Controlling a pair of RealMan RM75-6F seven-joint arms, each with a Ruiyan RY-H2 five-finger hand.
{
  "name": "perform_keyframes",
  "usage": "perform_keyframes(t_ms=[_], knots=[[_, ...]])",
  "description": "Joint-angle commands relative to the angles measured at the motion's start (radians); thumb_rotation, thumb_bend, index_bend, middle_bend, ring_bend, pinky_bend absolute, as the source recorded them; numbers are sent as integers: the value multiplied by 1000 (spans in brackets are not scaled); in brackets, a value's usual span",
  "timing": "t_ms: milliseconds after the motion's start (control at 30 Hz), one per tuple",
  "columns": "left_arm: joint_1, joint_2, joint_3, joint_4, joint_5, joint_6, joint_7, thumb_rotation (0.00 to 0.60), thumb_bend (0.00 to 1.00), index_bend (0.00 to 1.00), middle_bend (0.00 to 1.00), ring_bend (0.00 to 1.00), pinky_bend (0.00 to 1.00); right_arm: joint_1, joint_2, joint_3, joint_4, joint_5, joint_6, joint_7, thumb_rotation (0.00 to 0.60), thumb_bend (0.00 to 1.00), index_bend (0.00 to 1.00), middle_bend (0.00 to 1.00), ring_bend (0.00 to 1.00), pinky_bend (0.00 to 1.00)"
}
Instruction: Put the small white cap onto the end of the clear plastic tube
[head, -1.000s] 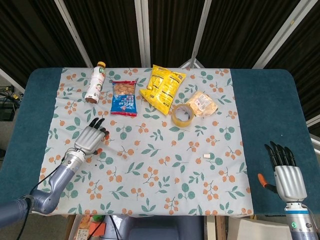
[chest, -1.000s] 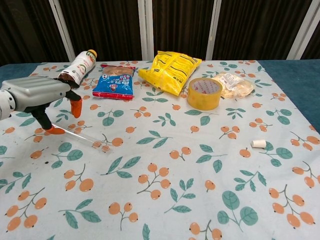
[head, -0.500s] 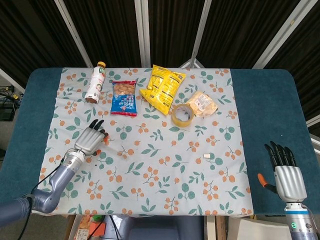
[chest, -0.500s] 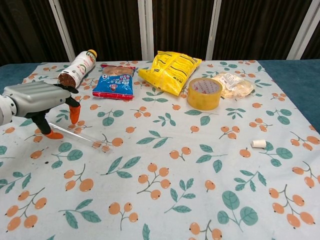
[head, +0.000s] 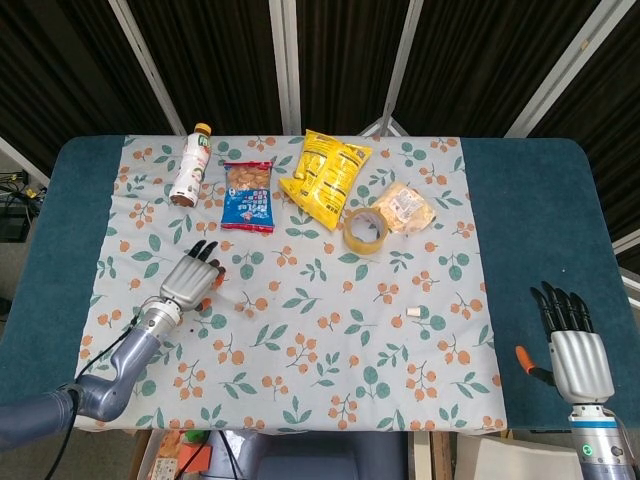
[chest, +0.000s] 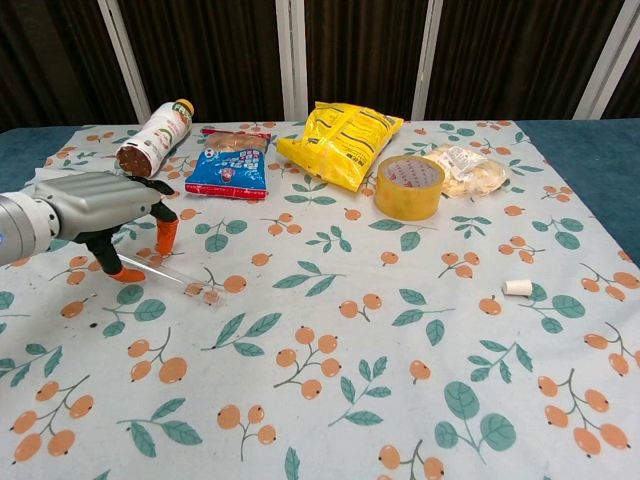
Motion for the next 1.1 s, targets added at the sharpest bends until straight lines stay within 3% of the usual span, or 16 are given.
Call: perform_keyframes(t_ms=[33, 333, 667, 1100], knots=[[-4, -3, 6, 1, 2, -2, 6, 600, 348, 477, 355, 0, 0, 0, 0, 0, 0, 1, -1, 1, 600, 350, 0, 0, 0, 0], [-8, -12, 14, 15, -12, -1, 10, 600, 365, 494, 360, 0, 0, 1, 2, 2, -2, 5, -4, 8, 600, 351, 0, 0, 0, 0], [-11, -15, 20, 12, 4, 12, -13, 600, 473, 633, 394, 17, 0, 1, -2, 2, -1, 1, 0, 11, 600, 350, 0, 0, 0, 0], [-2, -18, 28, 16, 60, 53, -68, 600, 530, 718, 495, 74, 0, 0, -4, 0, -2, -1, 2, 7, 600, 350, 0, 0, 0, 0]])
